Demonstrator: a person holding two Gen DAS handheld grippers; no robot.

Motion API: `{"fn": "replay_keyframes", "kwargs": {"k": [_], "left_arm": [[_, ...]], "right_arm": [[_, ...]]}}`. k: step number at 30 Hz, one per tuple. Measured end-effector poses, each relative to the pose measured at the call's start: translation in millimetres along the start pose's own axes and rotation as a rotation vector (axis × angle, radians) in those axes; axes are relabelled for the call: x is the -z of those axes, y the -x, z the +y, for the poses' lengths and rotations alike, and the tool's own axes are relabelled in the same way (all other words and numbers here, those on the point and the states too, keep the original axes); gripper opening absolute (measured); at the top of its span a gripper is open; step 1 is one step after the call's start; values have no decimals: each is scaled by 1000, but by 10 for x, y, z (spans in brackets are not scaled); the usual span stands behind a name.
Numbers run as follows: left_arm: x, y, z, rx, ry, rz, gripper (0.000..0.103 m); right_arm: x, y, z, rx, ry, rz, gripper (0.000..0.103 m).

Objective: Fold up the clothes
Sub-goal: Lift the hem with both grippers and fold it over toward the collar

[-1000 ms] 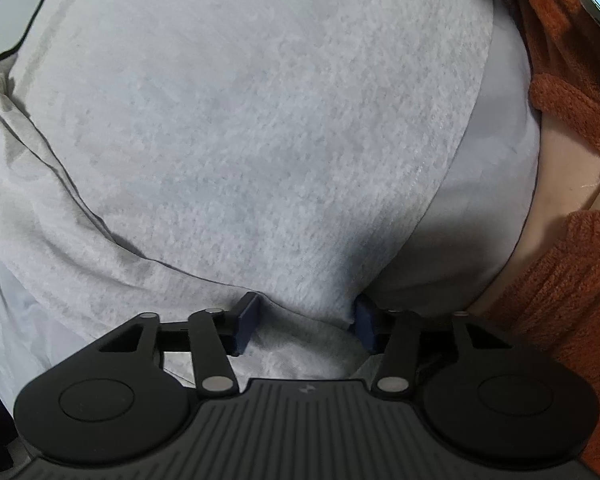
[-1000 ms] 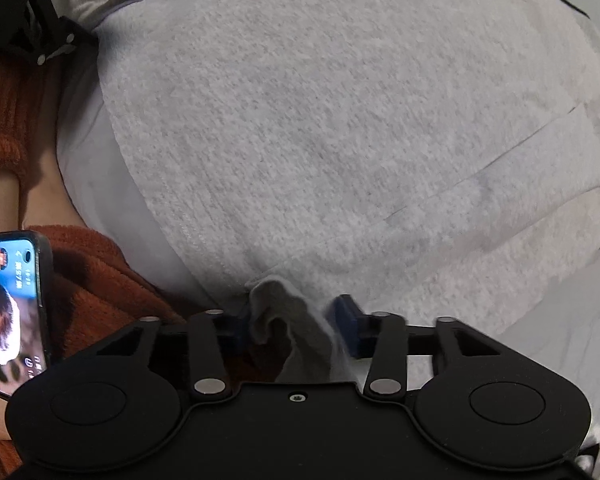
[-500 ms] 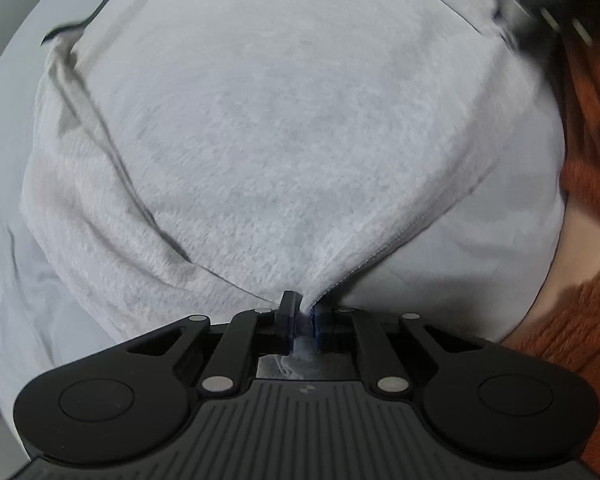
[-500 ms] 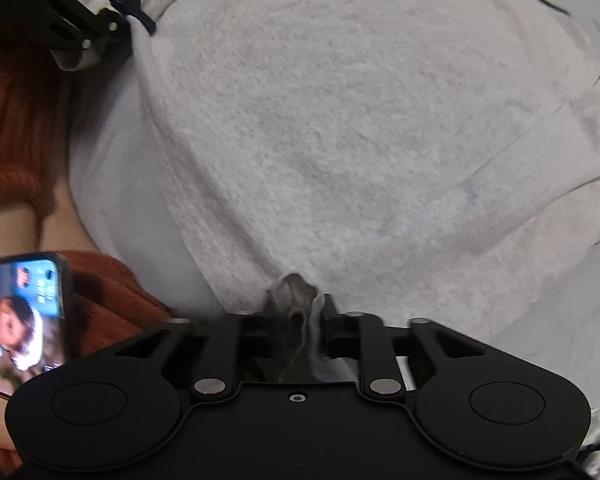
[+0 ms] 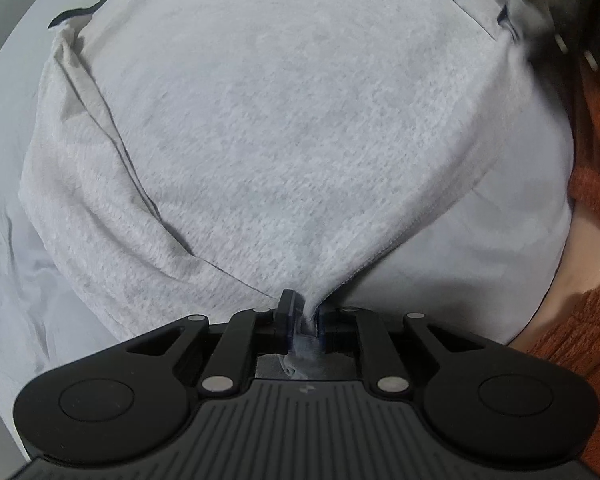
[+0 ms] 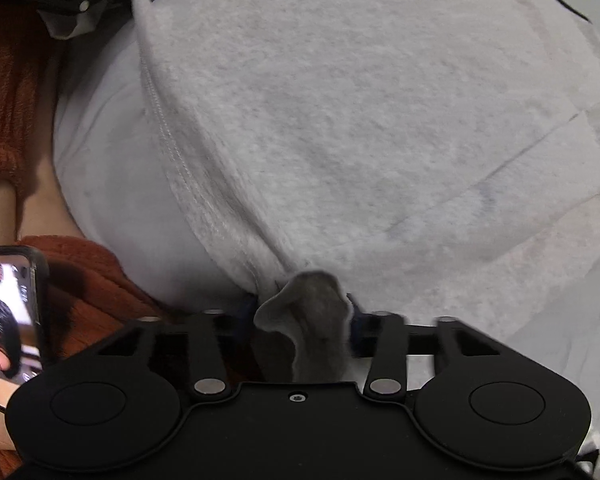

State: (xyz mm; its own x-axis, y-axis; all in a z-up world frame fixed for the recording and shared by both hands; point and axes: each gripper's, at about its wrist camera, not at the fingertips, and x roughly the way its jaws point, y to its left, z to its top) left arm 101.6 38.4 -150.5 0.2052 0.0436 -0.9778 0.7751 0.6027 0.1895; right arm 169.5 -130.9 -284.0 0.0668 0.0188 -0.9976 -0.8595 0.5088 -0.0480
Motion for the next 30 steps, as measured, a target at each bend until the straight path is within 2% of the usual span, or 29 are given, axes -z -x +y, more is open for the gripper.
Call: {"fn": "replay_keyframes", "kwargs": {"k": [1, 5, 8, 13, 22, 28, 30], "left_arm": [[-25, -17, -28, -4, -4, 3, 13], [-72, 29, -91, -22, -21, 10, 13], [-127, 67, -190, -55, -63, 23, 13], [-187, 83, -308, -69, -114, 35, 13], [-297, 197, -304, -37, -64, 29, 13], [-288, 258, -214, -20, -36, 22, 13], [-289, 247, -217, -20, -36, 23, 13]], "right_arm": [[6, -11, -45, 5, -4, -7, 15], [31, -78, -133, -3, -15, -27, 15], [80, -128, -111, 15, 21, -42, 15], [77, -198, -221, -14, -18, -34, 15], [133, -425, -477, -37, -20, -50, 16], [73, -417, -37, -35, -27, -47, 16], [55, -347, 2, -35, -28, -48, 16]]}}
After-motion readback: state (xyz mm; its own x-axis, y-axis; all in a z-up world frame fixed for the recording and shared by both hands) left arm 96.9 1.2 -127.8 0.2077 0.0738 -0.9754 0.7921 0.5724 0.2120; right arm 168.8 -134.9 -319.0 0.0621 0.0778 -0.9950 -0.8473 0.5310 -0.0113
